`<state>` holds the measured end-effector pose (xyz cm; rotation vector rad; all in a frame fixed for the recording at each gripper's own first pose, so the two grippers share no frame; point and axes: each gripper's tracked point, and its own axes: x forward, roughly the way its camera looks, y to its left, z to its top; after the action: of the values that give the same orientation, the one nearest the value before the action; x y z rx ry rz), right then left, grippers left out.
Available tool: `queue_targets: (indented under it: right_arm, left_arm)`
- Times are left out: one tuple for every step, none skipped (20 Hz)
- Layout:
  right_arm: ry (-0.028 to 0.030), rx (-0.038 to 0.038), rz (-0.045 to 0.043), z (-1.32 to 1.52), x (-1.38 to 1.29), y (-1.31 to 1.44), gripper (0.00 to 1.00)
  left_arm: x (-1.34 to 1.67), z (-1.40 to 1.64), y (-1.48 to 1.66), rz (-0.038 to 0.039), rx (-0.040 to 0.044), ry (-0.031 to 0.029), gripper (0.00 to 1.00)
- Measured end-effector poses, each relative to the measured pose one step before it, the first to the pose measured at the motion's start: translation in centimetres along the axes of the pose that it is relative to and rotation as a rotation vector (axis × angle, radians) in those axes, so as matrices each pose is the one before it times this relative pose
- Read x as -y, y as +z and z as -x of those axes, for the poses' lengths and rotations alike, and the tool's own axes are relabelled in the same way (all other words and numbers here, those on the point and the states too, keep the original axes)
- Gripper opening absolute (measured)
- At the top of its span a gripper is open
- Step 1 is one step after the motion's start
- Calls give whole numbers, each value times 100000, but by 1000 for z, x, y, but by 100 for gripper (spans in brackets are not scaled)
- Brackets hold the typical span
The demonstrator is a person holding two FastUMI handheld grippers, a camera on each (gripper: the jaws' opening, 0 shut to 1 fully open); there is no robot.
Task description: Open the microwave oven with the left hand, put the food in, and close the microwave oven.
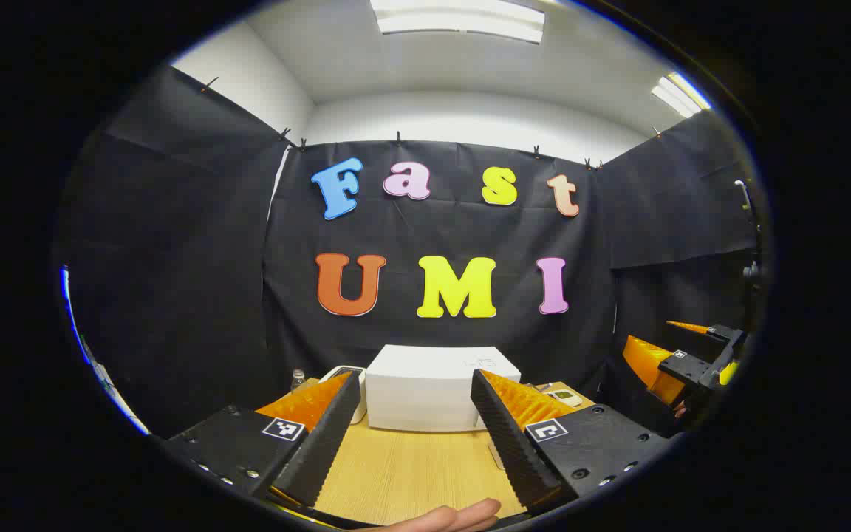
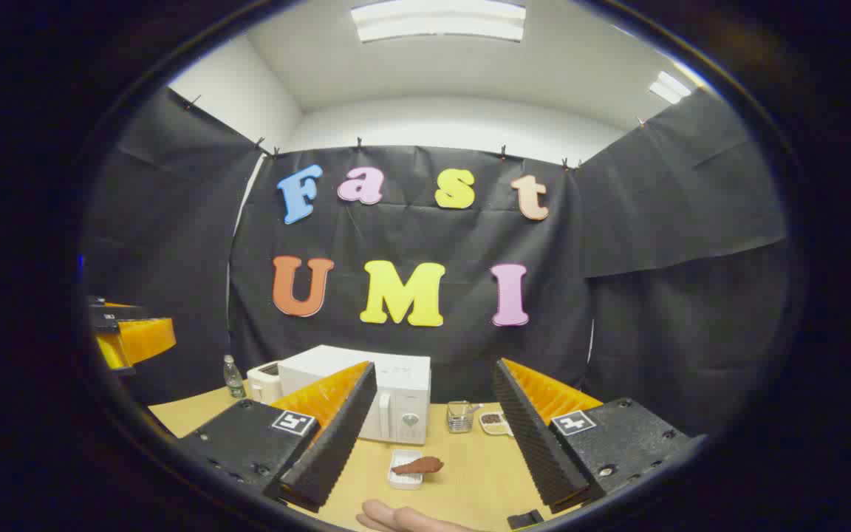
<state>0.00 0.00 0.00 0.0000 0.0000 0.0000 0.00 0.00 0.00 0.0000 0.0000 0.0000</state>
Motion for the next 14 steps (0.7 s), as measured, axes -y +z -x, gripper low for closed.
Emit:
queue_targets:
  right_arm:
    - [1200, 243, -427, 93, -227, 33, 100]
    - [601, 291, -470, 181, 74, 160, 100]
    - [245, 725, -382, 128, 174, 125, 100]
    - [183, 782, -98, 90, 40, 296, 94]
    - [205, 567, -96, 203, -53, 37, 100]
    - [115, 166, -443, 3, 29, -41, 100]
    - [-366, 281, -1104, 81, 122, -126, 100]
    - [334, 347, -790, 31, 25, 40, 100]
    - [565, 113, 96, -52, -130, -38, 94]
    - [-39, -275, 143, 3, 63, -152, 94]
    - [-364, -174, -545, 10, 280, -236, 94]
    - [-235, 195, -987, -49, 132, 26, 100]
    - [-488, 228, -1021, -43, 189, -46, 100]
    - [-350, 118, -793, -99, 228, 7, 100]
  left_arm:
    - [143, 99, 87, 375, 373, -197, 93]
    - [-153, -15, -123, 443, -346, 85, 92]
    - [-33, 54, -175, 92, -674, 275, 93]
    - [-132, -68, -102, -34, -101, 184, 93]
    - [87, -109, -112, -253, -516, -133, 93]
    - [25, 108, -117, -76, -304, -332, 93]
    - [222, -73, -139, 70, -529, -616, 93]
    - [148, -77, -197, 49, -459, -830, 93]
    - [159, -83, -273, -21, -719, -690, 93]
    - [93, -33, -210, 104, -339, -603, 93]
    - [103, -152, -178, 142, -229, -706, 93]
    - [195, -127, -16, 0, -37, -438, 92]
    - [-2, -290, -48, -135, 77, -157, 93]
    - [36, -365, -151, -405, 56, 66, 93]
